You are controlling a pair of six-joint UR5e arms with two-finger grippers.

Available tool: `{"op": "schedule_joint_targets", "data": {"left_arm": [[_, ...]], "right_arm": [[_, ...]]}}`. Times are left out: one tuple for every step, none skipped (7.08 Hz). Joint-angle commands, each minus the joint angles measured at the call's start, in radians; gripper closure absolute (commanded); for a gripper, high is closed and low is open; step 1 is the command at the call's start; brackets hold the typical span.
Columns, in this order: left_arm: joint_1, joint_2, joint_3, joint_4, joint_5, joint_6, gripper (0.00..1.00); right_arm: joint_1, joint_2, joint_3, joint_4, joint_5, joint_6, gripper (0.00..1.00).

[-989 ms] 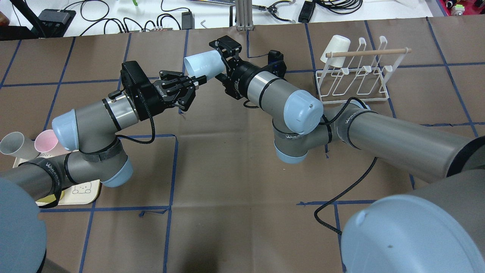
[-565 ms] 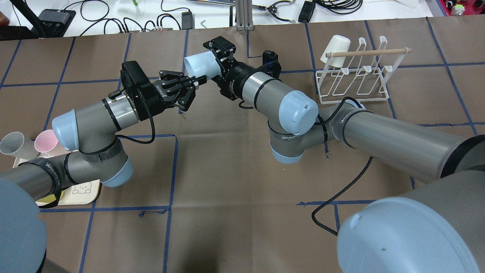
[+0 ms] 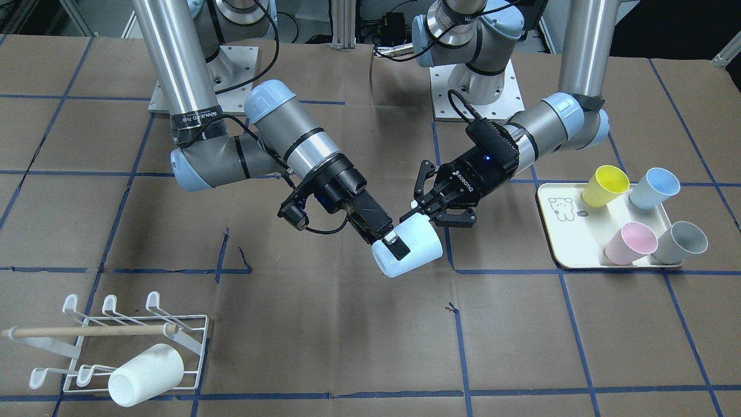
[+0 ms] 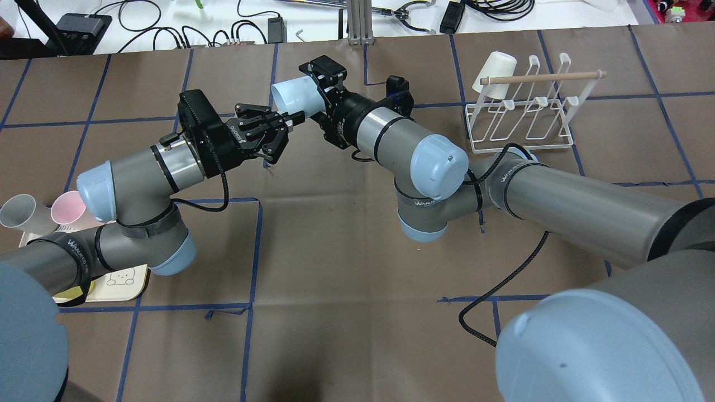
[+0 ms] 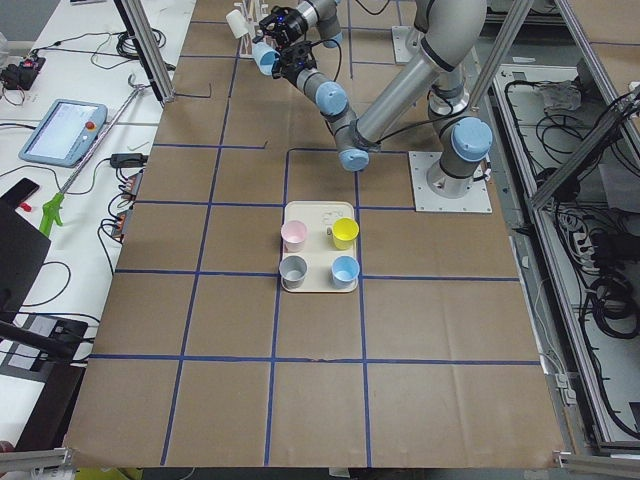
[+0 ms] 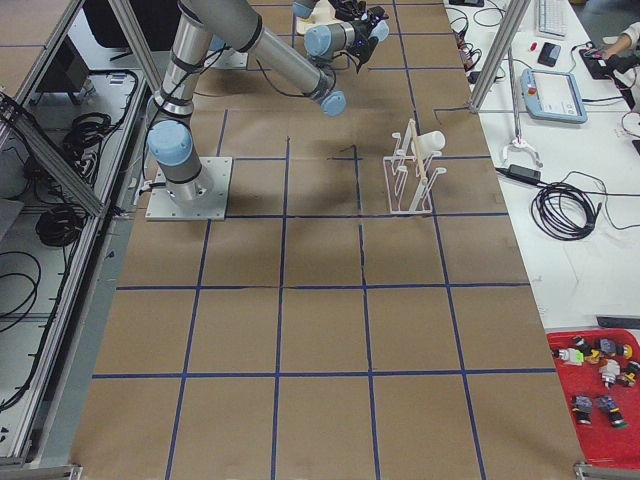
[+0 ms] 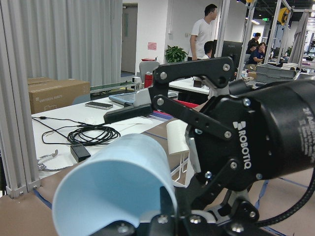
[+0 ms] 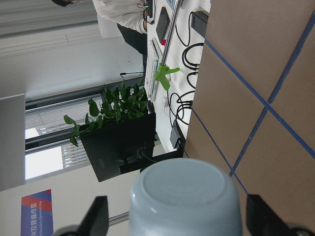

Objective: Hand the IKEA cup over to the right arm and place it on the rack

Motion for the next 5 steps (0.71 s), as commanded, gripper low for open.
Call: {"op": "schedule_joint_targets", "data": {"left_arm": [[-0.001,0.000,0.000,0.001,0.000,0.000,0.93],[-0.001,0.000,0.000,-0.001,0.002,0.000,0.93],[-0.001,0.000,0.000,0.001,0.002,0.000,0.93],[-0.001,0.000,0.000,0.001,0.002,0.000,0.93],[-0.001,0.000,0.000,-0.001,0.000,0.000,0.93]], "right_arm": [[0.000,0.000,0.001,0.000,0.001,0.000,0.04],[0.000,0.000,0.001,0.000,0.000,0.000,0.08],[0.000,0.000,0.000,-0.002,0.003,-0.003,0.25],[0.000,0.000,0.001,0.001,0.006,-0.003,0.30],[0.000,0.000,0.001,0.002,0.007,-0.002,0.36]]}}
